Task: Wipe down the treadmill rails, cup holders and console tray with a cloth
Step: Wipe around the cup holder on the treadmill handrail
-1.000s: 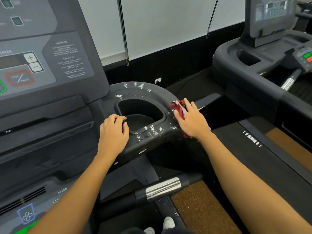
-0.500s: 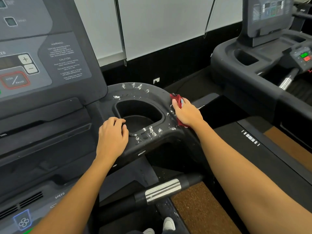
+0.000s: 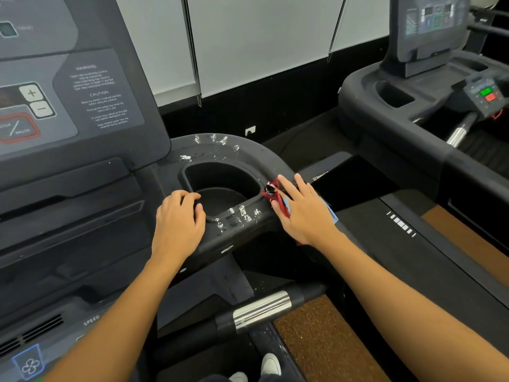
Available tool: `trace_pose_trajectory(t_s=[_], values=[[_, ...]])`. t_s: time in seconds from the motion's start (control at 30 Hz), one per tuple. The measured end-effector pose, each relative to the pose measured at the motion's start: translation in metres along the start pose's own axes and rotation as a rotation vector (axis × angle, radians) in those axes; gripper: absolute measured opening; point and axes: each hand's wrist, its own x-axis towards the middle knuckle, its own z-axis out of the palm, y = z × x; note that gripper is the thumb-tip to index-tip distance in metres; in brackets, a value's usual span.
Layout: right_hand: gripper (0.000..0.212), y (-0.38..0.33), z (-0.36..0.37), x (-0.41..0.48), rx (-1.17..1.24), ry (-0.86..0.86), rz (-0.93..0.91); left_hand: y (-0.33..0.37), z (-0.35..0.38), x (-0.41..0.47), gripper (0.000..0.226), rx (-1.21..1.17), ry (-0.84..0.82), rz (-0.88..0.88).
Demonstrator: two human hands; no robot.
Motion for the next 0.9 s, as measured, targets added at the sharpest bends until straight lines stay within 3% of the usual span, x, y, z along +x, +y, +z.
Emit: trace_pose_trajectory(t_s=[0.27, 0.53, 0.9], values=[[0.055, -0.019, 0.001, 0.057, 0.035, -0.083, 0.074, 0.0, 0.0, -0.002, 0.027, 0.001, -0.006, 0.003], [0.054, -0.005, -0.008, 0.012, 0.064, -0.071, 0.011, 0.001, 0.001, 0.0, 0.027, 0.018, 0.002, 0.008], [0.057, -0.013, 0.002, 0.051, 0.013, -0.096, 0.05, 0.001, 0.0, -0.002, 0.028, 0.01, -0.007, 0.005]])
